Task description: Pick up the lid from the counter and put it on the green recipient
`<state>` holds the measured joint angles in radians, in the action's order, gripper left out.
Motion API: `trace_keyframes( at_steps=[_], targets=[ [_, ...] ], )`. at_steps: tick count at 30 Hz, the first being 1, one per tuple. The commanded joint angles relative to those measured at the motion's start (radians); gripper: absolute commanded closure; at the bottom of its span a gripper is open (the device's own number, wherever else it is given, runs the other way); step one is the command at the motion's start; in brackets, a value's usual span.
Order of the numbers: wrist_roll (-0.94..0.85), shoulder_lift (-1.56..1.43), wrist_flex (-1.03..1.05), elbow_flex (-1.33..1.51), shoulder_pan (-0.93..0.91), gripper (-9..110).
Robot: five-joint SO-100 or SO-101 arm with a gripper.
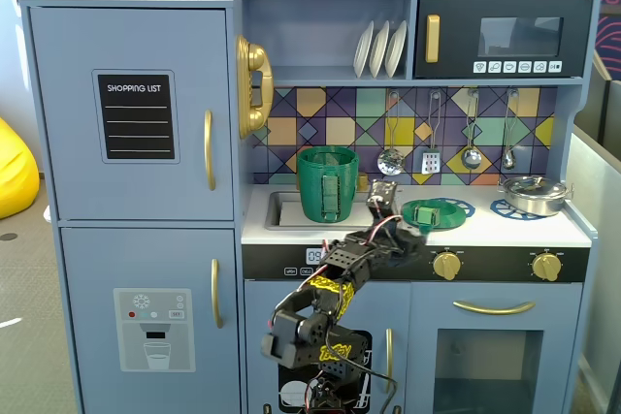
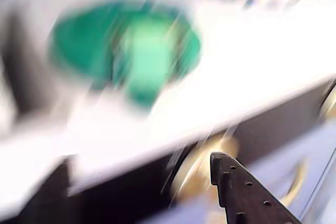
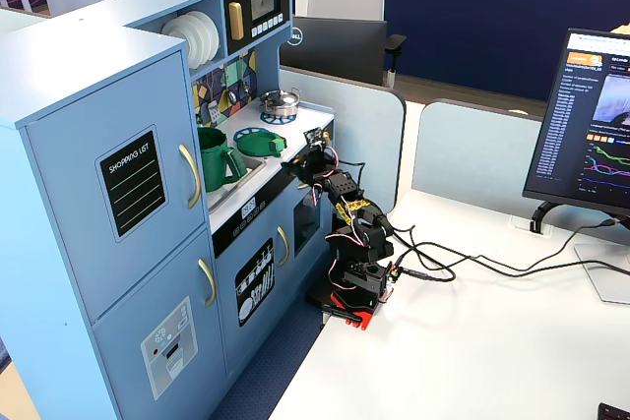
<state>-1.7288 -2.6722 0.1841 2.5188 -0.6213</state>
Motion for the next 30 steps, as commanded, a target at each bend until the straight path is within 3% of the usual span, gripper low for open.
trace_keyframes(
  at_steps=[1, 21, 30],
  targets=[
    [0.021, 0.06, -0.17, -0.067, -0.046, 52],
    [0.133, 0.626, -0.252, -0.508, 0.009, 59],
    [0.117, 0.707, -0.236, -0.549, 0.058, 62]
  ],
)
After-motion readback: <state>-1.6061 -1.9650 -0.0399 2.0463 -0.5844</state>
